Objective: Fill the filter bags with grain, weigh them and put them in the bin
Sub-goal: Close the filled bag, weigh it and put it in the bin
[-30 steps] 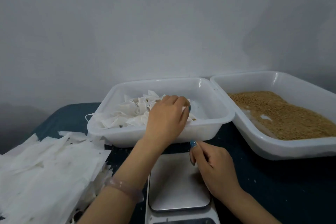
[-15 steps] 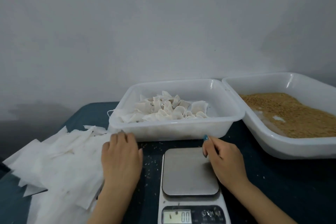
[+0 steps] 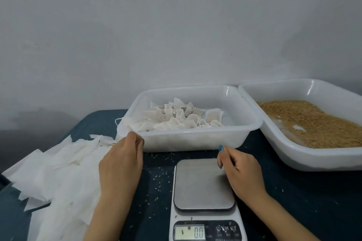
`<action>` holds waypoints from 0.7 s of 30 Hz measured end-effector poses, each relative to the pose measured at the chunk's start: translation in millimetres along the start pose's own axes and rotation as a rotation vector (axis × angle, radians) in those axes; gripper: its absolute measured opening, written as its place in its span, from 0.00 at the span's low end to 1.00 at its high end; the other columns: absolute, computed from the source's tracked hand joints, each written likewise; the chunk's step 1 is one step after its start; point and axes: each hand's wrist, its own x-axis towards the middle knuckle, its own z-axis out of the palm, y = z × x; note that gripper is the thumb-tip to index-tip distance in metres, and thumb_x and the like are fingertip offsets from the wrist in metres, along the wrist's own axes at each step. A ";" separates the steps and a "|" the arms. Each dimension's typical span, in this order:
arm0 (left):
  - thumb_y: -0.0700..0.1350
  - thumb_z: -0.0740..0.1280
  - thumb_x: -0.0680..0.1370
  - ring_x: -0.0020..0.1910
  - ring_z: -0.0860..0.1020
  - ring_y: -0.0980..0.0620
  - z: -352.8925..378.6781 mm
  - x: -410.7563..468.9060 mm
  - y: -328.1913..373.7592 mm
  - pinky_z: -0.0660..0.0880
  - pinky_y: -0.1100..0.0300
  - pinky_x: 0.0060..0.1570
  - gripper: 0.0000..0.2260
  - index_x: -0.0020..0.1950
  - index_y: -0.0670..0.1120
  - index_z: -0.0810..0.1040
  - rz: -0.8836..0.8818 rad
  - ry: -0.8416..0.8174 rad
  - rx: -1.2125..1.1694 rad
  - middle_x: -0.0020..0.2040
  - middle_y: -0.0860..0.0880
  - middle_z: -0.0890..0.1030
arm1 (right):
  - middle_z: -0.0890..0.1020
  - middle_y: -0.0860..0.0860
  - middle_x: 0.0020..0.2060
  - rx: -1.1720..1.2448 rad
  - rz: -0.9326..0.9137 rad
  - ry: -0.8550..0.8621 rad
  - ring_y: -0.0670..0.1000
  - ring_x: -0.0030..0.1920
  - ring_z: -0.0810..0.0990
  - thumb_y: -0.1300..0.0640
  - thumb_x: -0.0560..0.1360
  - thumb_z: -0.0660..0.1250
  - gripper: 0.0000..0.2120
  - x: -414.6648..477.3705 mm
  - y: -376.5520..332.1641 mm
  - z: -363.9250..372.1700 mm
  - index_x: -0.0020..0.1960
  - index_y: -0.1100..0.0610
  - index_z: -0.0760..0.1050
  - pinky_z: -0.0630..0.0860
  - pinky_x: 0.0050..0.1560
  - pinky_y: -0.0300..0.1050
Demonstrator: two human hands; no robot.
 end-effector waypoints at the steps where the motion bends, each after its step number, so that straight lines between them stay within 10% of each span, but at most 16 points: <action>1: 0.40 0.68 0.79 0.27 0.67 0.44 -2.6 0.3 3.2 0.61 0.58 0.28 0.06 0.44 0.43 0.73 0.034 0.041 -0.025 0.30 0.48 0.74 | 0.72 0.41 0.23 0.001 0.002 0.001 0.45 0.26 0.71 0.42 0.75 0.51 0.19 0.1 0.5 -0.2 0.30 0.47 0.68 0.64 0.28 0.34; 9: 0.46 0.62 0.83 0.38 0.76 0.61 0.7 15.7 14.5 0.68 0.65 0.34 0.05 0.47 0.50 0.70 -0.257 0.078 -0.640 0.40 0.59 0.77 | 0.73 0.44 0.23 0.068 0.028 -0.053 0.45 0.24 0.69 0.54 0.79 0.64 0.16 3.5 0.4 0.6 0.33 0.47 0.74 0.63 0.27 0.36; 17: 0.49 0.63 0.83 0.44 0.79 0.52 35.2 -6.9 56.8 0.75 0.58 0.42 0.06 0.51 0.47 0.76 -0.662 -0.278 -1.103 0.47 0.47 0.82 | 0.86 0.49 0.41 0.570 0.163 -0.324 0.45 0.37 0.81 0.47 0.75 0.65 0.13 3.7 -32.5 -4.8 0.53 0.52 0.82 0.75 0.32 0.37; 21: 0.50 0.63 0.83 0.46 0.80 0.52 42.6 -21.1 63.1 0.73 0.59 0.41 0.05 0.51 0.49 0.74 -0.655 -0.260 -1.100 0.48 0.48 0.82 | 0.86 0.51 0.39 0.664 0.237 -0.337 0.46 0.36 0.82 0.59 0.75 0.70 0.07 5.3 -37.1 -5.4 0.53 0.56 0.83 0.77 0.32 0.38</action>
